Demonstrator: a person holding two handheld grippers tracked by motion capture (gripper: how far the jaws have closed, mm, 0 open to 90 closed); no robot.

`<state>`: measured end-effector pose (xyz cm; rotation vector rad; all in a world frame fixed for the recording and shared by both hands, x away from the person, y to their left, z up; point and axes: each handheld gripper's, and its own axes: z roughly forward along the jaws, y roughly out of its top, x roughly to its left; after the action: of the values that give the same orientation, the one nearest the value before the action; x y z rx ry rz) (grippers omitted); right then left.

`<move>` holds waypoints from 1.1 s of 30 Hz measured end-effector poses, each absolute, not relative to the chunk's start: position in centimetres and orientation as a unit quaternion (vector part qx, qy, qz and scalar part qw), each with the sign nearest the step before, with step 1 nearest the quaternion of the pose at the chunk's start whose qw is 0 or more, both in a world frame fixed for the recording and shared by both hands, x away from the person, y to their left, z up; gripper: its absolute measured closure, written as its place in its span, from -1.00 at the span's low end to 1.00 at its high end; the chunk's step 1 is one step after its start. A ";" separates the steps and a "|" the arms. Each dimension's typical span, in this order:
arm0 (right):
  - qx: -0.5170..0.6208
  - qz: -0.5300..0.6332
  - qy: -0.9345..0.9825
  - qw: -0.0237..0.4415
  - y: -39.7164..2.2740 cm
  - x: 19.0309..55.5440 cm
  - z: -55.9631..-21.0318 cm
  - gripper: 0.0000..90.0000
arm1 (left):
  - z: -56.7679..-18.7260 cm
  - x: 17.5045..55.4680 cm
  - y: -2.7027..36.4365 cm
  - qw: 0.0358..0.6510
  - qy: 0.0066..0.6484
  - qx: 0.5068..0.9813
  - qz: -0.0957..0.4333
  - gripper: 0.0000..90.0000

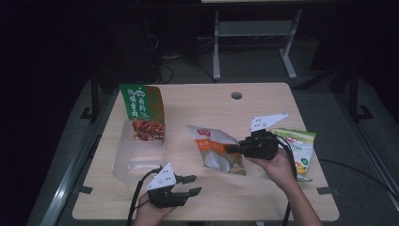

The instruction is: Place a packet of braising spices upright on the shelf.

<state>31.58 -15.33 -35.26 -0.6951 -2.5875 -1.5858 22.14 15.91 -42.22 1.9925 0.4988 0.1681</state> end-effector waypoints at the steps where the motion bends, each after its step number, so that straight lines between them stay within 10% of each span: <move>1: -0.222 -0.508 -0.832 0.013 -15.2 31.7 -35.1 1.00 | -42.2 22.1 15.9 0.514 0.208 0.829 0.070 0.23; 33: -0.173 -0.524 -0.834 0.018 -7.6 35.6 -29.6 1.00 | -42.3 21.3 15.4 0.522 0.174 0.833 0.054 0.01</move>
<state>35.60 -7.56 -29.60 -0.5373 -2.5898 -1.6268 21.30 15.43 -42.26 1.9953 0.4157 0.1296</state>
